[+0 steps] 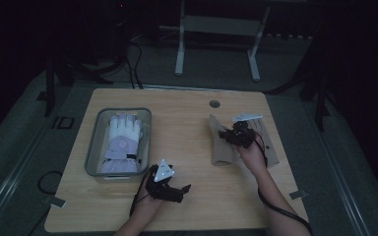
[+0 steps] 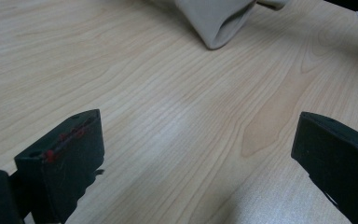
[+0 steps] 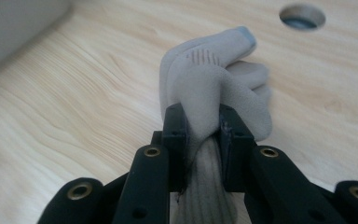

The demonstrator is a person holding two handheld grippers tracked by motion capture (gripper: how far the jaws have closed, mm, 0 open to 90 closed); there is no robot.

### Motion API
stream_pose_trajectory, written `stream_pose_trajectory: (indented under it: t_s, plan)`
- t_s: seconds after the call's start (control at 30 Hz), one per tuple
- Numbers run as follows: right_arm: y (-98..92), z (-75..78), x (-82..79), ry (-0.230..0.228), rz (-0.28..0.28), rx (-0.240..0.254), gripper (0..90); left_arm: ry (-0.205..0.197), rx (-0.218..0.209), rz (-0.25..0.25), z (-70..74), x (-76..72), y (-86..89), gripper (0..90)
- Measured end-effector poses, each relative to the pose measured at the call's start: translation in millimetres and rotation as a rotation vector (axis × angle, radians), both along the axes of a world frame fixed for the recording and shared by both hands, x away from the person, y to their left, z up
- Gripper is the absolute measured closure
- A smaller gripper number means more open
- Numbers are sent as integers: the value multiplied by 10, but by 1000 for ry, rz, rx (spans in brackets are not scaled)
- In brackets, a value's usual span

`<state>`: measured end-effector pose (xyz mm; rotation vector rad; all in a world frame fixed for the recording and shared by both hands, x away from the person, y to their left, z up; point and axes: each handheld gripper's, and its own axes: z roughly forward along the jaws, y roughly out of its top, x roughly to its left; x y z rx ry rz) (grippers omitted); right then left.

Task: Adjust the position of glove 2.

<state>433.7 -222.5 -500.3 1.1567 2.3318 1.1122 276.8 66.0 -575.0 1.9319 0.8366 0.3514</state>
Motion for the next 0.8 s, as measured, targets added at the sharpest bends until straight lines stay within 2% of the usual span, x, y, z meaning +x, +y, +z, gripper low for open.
stream_pose_trajectory:
  t_s: [0.03,0.1,0.13,0.27,0.4,0.53,0.6,0.7,0.8]
  plan:
    - [31,71,-37,-6,6,15,757,-4,1,2,5,-3,4,26]
    - [49,113,-59,-12,10,21,757,-11,-3,7,16,-5,12,27]
    - [97,215,-119,-36,19,31,756,-12,-5,7,19,-4,15,26]
    - [198,417,-241,-58,33,66,756,-11,-6,9,22,-5,20,26]
    - [342,518,-351,-77,50,65,756,-15,-18,7,30,-9,23,27]
    - [473,465,-426,-64,50,78,755,-23,-29,-3,41,-27,16,27]
    - [540,396,-438,-57,60,63,755,-22,-23,-9,42,-31,12,27]
    - [635,247,-440,-41,67,31,755,-17,-21,-18,28,-28,1,26]
    - [694,41,-406,-5,68,2,754,-16,-19,-20,25,-26,-1,27]
